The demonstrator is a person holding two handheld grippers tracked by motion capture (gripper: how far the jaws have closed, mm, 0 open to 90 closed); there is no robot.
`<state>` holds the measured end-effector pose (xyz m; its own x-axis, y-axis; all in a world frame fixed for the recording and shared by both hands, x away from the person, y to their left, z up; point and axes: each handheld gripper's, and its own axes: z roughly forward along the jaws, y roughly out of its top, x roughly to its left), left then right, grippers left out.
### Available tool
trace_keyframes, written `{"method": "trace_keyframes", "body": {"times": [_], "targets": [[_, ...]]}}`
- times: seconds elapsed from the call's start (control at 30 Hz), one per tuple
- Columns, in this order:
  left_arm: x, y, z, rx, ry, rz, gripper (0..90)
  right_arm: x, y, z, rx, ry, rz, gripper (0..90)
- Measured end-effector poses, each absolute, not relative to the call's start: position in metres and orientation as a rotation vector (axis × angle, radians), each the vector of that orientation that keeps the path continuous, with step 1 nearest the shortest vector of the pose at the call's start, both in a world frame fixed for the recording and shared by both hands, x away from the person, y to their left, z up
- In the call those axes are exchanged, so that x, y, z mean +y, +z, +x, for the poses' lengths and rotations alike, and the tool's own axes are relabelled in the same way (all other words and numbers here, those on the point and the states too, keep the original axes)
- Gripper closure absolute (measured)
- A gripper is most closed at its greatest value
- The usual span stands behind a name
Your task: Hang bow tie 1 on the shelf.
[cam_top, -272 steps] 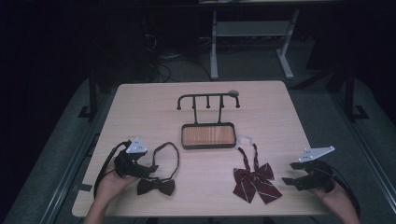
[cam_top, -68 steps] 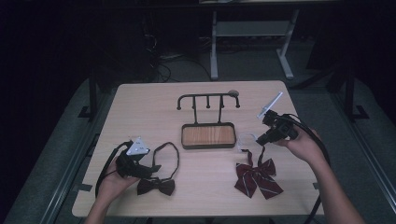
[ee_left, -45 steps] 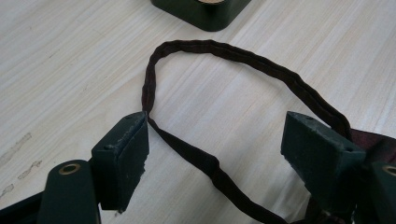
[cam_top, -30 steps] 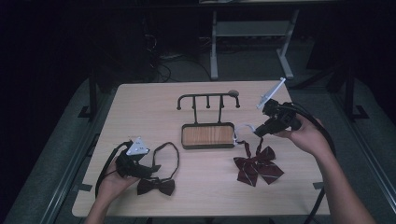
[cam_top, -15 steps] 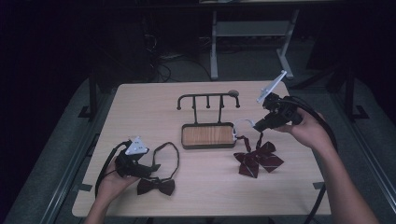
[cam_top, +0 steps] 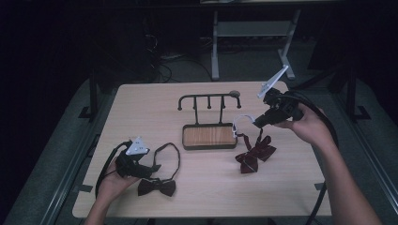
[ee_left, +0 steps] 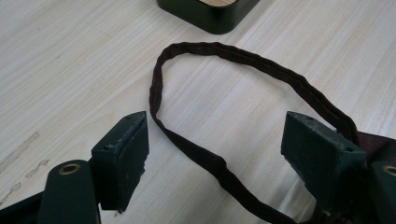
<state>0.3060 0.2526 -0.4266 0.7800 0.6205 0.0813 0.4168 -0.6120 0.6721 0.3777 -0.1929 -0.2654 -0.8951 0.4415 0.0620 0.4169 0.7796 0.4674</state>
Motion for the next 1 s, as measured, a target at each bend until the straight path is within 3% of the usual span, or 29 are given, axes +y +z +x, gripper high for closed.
{"method": "trace_keyframes", "body": {"times": [1.0], "targets": [[0.254,-0.425,0.305,0.765,0.413,2.305,23.8,-0.184,-0.247,0.389,2.905,0.725,0.702,87.4]]}}
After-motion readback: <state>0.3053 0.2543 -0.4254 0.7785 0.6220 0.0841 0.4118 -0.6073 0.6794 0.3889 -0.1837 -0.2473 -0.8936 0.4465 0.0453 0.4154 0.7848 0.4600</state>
